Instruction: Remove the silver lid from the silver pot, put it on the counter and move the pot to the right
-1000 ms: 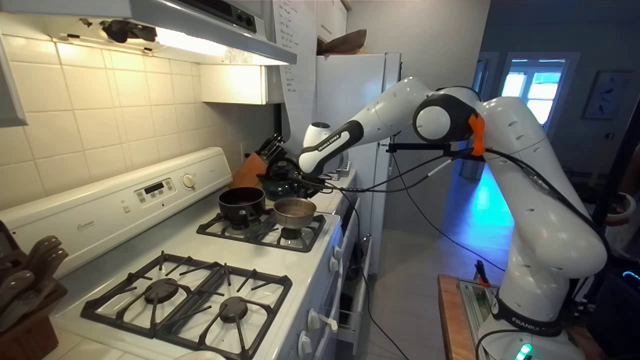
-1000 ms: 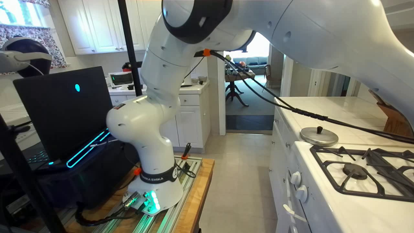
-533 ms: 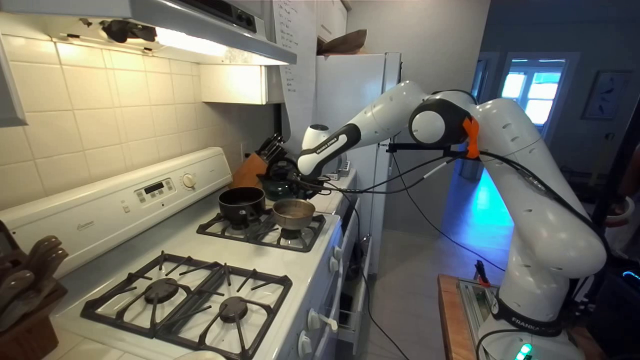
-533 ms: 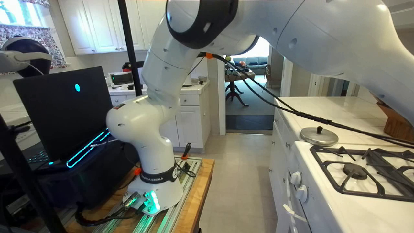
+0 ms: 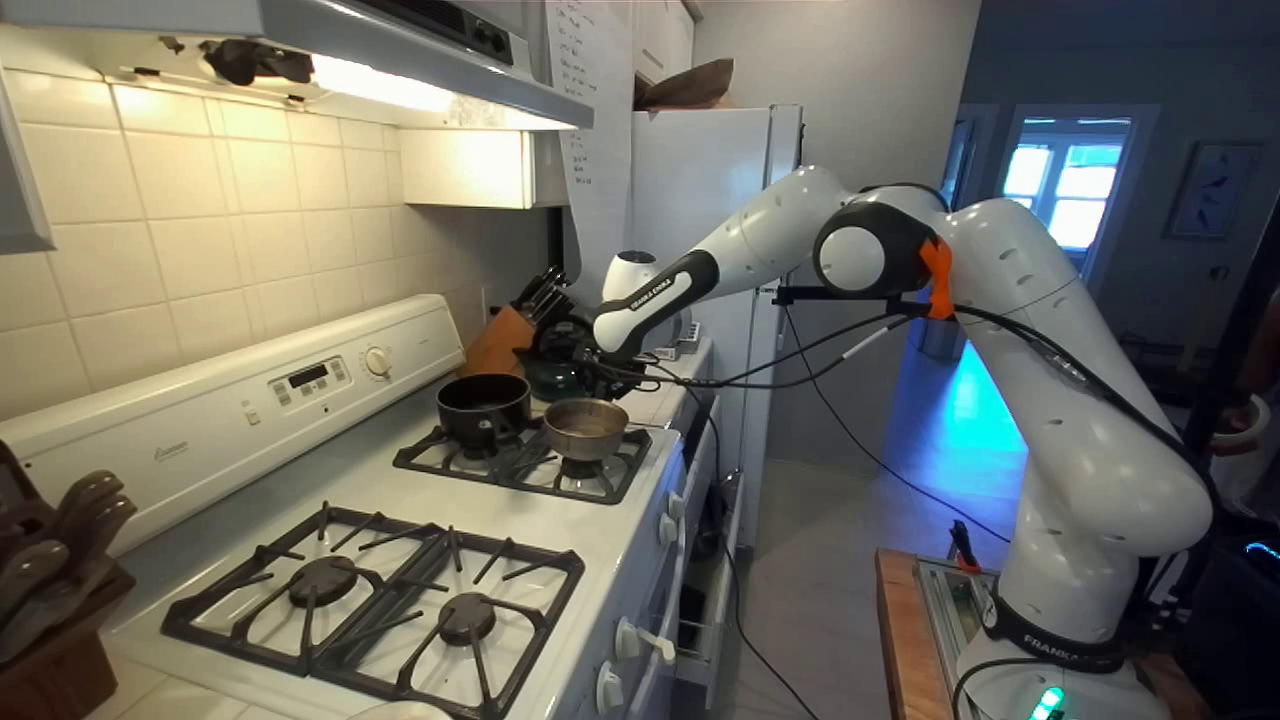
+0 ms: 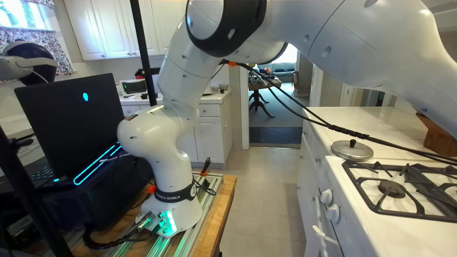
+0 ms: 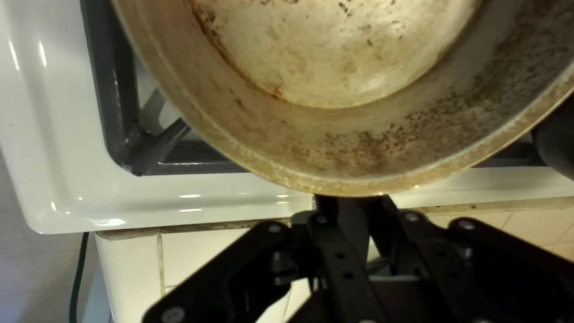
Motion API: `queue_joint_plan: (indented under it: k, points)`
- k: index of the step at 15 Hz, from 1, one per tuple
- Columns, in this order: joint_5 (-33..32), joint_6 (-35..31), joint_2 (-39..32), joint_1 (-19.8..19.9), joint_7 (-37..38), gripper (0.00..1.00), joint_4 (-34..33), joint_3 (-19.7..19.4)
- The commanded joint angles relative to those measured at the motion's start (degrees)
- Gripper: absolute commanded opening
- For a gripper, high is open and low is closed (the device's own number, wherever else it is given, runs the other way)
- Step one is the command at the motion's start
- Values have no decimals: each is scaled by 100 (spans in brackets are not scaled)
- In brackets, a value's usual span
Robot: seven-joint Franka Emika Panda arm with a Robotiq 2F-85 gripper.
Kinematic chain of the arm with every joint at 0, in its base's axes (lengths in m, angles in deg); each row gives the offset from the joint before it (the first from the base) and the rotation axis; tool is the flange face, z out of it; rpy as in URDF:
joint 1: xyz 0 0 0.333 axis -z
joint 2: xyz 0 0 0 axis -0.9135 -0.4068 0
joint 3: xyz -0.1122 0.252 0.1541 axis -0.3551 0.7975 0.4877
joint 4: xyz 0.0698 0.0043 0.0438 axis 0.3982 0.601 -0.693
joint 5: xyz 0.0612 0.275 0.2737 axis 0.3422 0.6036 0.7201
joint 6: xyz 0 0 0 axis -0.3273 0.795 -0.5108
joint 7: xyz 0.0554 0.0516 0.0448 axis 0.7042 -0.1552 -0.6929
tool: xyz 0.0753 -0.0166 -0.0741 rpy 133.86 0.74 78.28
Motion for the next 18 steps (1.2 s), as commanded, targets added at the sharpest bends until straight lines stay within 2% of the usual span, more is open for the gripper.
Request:
queue_joint_plan:
  k: [1,7,10,12,14,18]
  points:
    - [122,-1,-159,4,144,6,-251,-37]
    - [114,1,-180,6,183,8,-243,-45]
    - [106,17,-198,0,204,47,-253,-62]
    - [104,19,-201,-2,227,59,-269,-73]
    - [108,19,-202,3,247,63,-294,-74]
    - [100,15,-201,-3,266,58,-321,-79]
